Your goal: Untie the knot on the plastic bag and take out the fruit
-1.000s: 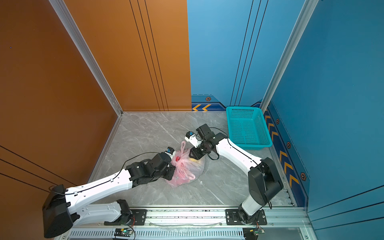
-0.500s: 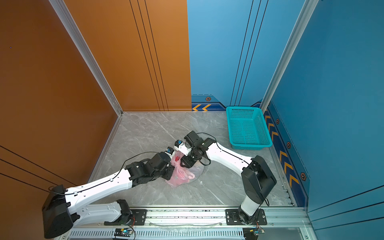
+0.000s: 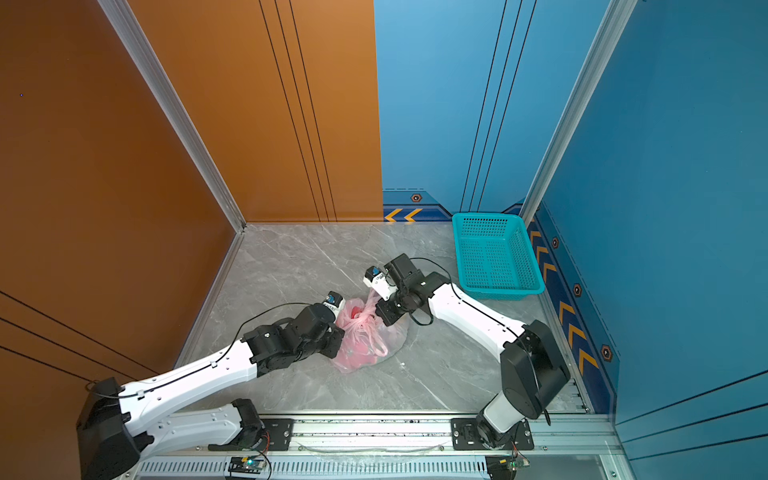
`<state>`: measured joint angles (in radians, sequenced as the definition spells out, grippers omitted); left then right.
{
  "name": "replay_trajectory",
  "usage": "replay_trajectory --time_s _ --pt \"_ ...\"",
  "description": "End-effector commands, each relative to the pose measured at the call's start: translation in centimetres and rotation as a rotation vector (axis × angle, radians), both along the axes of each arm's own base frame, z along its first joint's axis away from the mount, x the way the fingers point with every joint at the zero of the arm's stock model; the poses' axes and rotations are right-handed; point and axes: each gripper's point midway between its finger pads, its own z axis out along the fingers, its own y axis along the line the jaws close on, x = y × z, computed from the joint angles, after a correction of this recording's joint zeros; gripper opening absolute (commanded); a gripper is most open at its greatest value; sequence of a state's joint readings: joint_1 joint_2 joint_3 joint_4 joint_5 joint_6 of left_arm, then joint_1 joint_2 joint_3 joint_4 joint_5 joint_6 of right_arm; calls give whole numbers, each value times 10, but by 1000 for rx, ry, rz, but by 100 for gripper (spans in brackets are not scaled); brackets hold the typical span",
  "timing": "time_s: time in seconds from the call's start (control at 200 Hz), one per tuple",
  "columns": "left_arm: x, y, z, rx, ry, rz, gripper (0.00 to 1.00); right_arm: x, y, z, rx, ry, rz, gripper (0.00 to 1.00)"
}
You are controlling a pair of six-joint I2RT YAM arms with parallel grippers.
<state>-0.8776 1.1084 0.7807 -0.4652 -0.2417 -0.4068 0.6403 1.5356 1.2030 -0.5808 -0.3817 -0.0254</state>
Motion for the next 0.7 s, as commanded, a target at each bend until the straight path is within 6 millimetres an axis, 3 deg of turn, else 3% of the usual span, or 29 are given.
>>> replay_trajectory --time_s 0.0,0.315,0.491,0.526,0.586,0.696 --pt "3 22 -6 70 -23 39 0 2 -24 13 66 32 -116 0" --pt "-1 51 -19 120 -38 117 0 8 -106 -11 68 125 -502 0" --pt "-2 55 -15 115 -55 130 0 5 -112 -14 57 140 -521 0" --pt "-1 52 -11 109 -62 120 0 3 -110 -12 46 132 -502 6" --pt "0 47 -2 104 -81 100 0 1 -105 -5 14 91 -460 26" --pt "6 44 13 107 -120 90 0 1 -95 20 -33 -42 -376 53"
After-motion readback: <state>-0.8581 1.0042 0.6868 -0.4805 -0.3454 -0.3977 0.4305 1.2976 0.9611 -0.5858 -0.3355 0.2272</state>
